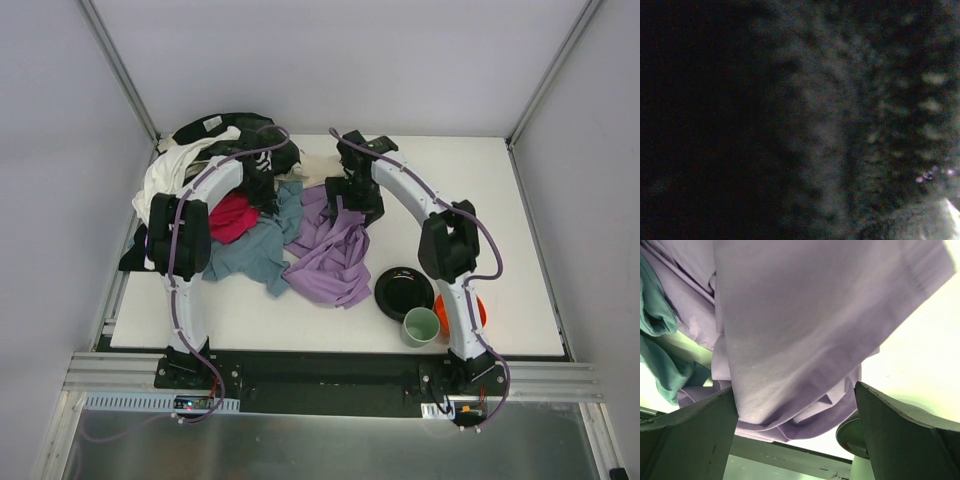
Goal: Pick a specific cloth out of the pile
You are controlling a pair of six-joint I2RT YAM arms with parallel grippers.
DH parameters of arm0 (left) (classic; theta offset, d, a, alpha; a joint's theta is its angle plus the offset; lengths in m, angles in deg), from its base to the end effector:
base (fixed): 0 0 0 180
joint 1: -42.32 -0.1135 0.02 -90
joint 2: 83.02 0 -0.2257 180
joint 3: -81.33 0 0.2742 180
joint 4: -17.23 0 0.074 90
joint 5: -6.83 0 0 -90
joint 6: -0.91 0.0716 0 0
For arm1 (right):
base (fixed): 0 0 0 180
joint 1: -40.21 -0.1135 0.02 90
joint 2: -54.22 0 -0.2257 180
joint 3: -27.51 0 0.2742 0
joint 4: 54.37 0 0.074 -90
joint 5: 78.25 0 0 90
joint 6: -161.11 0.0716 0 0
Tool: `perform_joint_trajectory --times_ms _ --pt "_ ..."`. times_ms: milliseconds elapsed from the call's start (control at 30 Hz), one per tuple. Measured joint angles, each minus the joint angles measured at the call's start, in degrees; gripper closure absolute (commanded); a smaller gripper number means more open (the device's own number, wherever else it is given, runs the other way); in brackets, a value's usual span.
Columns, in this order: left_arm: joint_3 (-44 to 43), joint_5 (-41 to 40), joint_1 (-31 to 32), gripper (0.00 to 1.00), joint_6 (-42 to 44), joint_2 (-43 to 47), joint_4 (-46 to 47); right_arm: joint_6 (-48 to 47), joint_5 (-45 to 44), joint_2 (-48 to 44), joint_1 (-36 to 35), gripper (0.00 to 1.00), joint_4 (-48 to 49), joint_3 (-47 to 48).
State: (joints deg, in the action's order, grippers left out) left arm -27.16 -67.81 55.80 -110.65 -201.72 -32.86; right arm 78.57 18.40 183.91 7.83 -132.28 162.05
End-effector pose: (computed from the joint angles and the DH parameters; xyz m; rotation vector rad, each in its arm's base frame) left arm 0.4518 -0.1278 0.1386 -0.0930 2.6731 -0.5571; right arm 0.4006 0.2639 0.1715 -0.6474 2.8141 0.3042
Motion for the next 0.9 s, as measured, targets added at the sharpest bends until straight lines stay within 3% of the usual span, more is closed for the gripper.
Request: perform_joint_trajectory --times_ms 133,267,600,767,900 --pt "0.7 -1.3 -1.0 1.00 0.3 3.1 -0.6 0.6 0.7 -1.0 2.4 0.04 1.5 -0.1" --pt "3.1 -0.9 -6.0 1.00 0.1 10.1 -0.8 0.9 2.2 -0.8 4.7 0.04 2.0 1.6" --pt "9.3 2.4 -28.4 1.00 -2.5 25.3 -1.1 1.7 8.6 3.4 7.1 0.04 6.8 6.1" --pt "12.3 5.7 -38.0 1.00 -3.3 26.6 -1.1 2.5 12.4 9.9 6.5 0.04 9.1 7.6" --pt "14.9 8.5 -42.1 1.00 -3.3 26.6 -1.4 4.8 14.1 12.6 5.5 0.04 10.2 8.1"
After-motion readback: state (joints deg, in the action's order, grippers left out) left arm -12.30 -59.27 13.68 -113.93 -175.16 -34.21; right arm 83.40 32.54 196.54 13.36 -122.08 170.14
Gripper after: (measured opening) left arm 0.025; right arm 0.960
